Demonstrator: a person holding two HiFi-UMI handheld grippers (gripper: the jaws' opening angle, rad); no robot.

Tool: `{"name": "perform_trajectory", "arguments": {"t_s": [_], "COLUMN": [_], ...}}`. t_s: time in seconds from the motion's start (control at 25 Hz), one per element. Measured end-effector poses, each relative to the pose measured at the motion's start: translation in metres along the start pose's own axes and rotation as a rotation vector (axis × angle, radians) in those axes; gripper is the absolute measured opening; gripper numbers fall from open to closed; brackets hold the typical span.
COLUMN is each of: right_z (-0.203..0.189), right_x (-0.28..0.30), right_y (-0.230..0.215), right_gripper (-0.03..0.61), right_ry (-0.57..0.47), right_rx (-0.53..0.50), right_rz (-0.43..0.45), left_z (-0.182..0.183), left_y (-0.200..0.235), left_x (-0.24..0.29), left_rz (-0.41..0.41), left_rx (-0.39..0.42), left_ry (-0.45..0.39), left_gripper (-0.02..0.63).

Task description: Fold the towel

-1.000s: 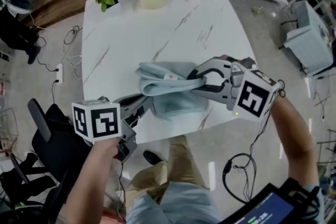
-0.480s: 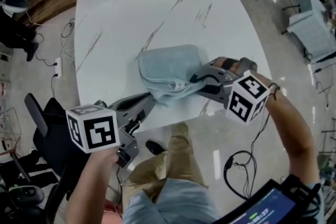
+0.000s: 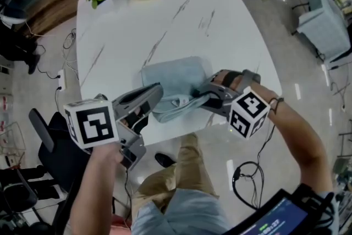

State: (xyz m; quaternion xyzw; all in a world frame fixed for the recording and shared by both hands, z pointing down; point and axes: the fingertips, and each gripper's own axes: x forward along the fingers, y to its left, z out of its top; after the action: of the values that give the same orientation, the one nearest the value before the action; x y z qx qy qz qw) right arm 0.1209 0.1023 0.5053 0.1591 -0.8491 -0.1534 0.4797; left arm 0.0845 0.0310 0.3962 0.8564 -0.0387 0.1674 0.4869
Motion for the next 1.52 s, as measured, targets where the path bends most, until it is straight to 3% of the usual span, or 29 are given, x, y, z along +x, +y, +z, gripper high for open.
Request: {"name": "perform_trajectory", "arguments": {"t_s": [0.12, 0.24, 0.32, 0.48, 0.56, 0.68, 0.72, 0.88, 0.96, 1.08, 1.2, 1.36, 1.44, 1.52], "right_z": [0.000, 0.009, 0.019, 0.027, 0.025, 0.022, 0.019, 0.022, 0.022, 0.013, 0.006, 0.006, 0.014, 0.027], "right_x": [-0.002, -0.014, -0.033, -0.061, -0.057, -0.036, -0.030, -0.032, -0.035, -0.029, -0.016, -0.005, -0.015, -0.035], "right_y": [-0.001, 0.001, -0.001, -0.033, -0.036, -0.015, -0.008, 0.000, 0.002, 0.018, 0.034, 0.042, 0.039, 0.023], "right_gripper": [0.103, 0.191, 0.235, 0.166, 0.163, 0.156, 0.123, 0.067, 0.068, 0.069, 0.069, 0.078, 0.149, 0.146], "right_ry": [0.006, -0.016, -0.076, -0.225, -0.214, -0.106, -0.068, -0.089, -0.079, 0.017, 0.079, 0.089, 0.032, -0.065], "right_rx": [0.009, 0.072, 0.193, 0.520, 0.596, 0.552, 0.519, 0.395, 0.252, 0.005, -0.112, -0.108, 0.031, 0.230], "right_rz": [-0.017, 0.012, 0.039, 0.023, 0.050, 0.116, 0.122, 0.038, -0.039, -0.113, -0.123, -0.101, -0.074, -0.071], "left_z": [-0.025, -0.050, -0.062, -0.074, -0.076, -0.074, -0.075, -0.080, -0.079, -0.078, -0.079, -0.083, -0.080, -0.071], "left_y": [0.036, 0.046, 0.043, 0.044, 0.043, 0.039, 0.037, 0.038, 0.043, 0.050, 0.057, 0.064, 0.056, 0.040], "left_x": [0.014, 0.016, 0.018, 0.017, 0.017, 0.017, 0.017, 0.016, 0.014, 0.011, 0.007, 0.008, 0.006, 0.003], "left_rz": [0.075, 0.112, 0.096, 0.090, 0.083, 0.082, 0.075, 0.060, 0.058, 0.064, 0.088, 0.102, 0.090, 0.057], "left_rx": [-0.104, -0.087, -0.048, -0.038, -0.026, 0.042, 0.058, 0.075, 0.054, 0.022, 0.011, 0.017, 0.020, 0.023], "left_ry": [0.075, 0.137, 0.167, 0.202, 0.206, 0.213, 0.221, 0.236, 0.221, 0.200, 0.200, 0.196, 0.186, 0.169], "left_gripper": [0.006, 0.006, 0.008, 0.007, 0.007, 0.006, 0.008, 0.008, 0.007, 0.007, 0.006, 0.006, 0.007, 0.007]}}
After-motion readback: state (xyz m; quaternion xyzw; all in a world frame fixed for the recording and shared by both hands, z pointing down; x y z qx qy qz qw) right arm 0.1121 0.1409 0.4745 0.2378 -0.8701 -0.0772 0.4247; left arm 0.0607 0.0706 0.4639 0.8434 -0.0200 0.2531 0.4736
